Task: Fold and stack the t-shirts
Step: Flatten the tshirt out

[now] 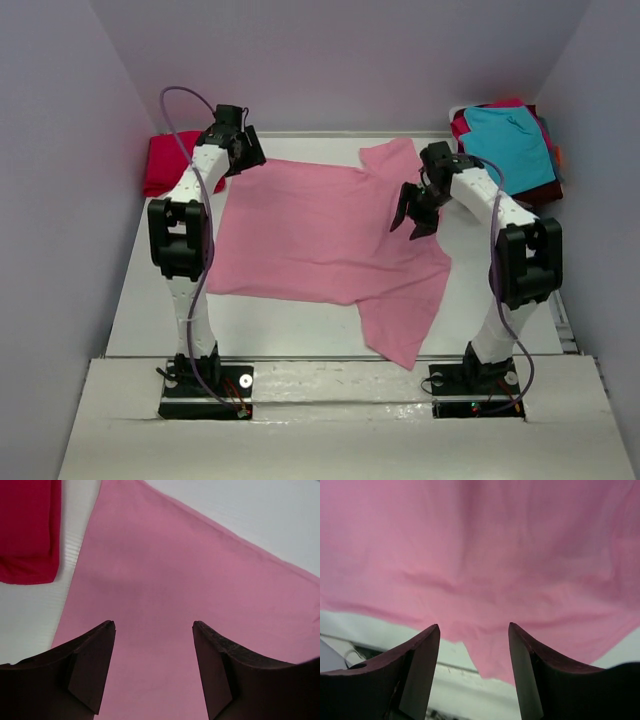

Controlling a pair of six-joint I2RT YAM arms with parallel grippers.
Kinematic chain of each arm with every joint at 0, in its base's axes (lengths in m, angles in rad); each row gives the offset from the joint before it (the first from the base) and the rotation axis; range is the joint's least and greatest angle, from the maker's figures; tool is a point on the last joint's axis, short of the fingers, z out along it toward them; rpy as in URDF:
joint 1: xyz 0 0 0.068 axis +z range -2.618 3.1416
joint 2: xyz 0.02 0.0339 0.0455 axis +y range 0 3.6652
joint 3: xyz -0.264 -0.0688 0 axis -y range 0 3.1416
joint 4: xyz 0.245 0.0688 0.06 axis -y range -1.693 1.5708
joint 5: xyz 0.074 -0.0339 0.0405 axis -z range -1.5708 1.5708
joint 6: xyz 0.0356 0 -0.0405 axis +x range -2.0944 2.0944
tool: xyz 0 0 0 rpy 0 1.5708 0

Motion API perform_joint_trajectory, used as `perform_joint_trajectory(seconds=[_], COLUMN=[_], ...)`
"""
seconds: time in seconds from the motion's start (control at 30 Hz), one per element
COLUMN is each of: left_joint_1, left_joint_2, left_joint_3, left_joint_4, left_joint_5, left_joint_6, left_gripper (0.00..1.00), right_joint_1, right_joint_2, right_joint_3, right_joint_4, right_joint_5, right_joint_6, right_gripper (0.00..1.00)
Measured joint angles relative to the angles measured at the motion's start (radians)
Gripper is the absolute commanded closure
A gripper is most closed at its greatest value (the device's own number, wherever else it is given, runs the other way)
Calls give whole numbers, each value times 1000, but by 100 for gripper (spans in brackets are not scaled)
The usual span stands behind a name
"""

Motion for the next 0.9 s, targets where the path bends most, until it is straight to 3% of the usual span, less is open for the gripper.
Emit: perform_joint_trajectory(seconds=[0.03,0.2,0.43,0.67,0.9], left_joint_1=[0,0,0,-4,-21], left_joint_2=[6,59,100,66,24], left_joint_3=[0,19,24,-71,-162], left_joint_4=[-11,-61,-108,-89,-92], left_joint_5=[-6,-27,-35,0,27], left_joint_6=[0,0,0,-6,-5], left_gripper=[25,26,26,26,26], right_joint_1=[26,109,146,231,436], right_joint_2=[-37,-277,-559,-618,-558], right_joint_3=[-58,-312,-531,-729,-847], right_joint_4=[-24,-86,-184,-154,-16], right_joint_5=[-4,-19,-44,-104,-152], right_joint_6=[0,21,68,128,217], right_gripper=[46,47,47,47,45])
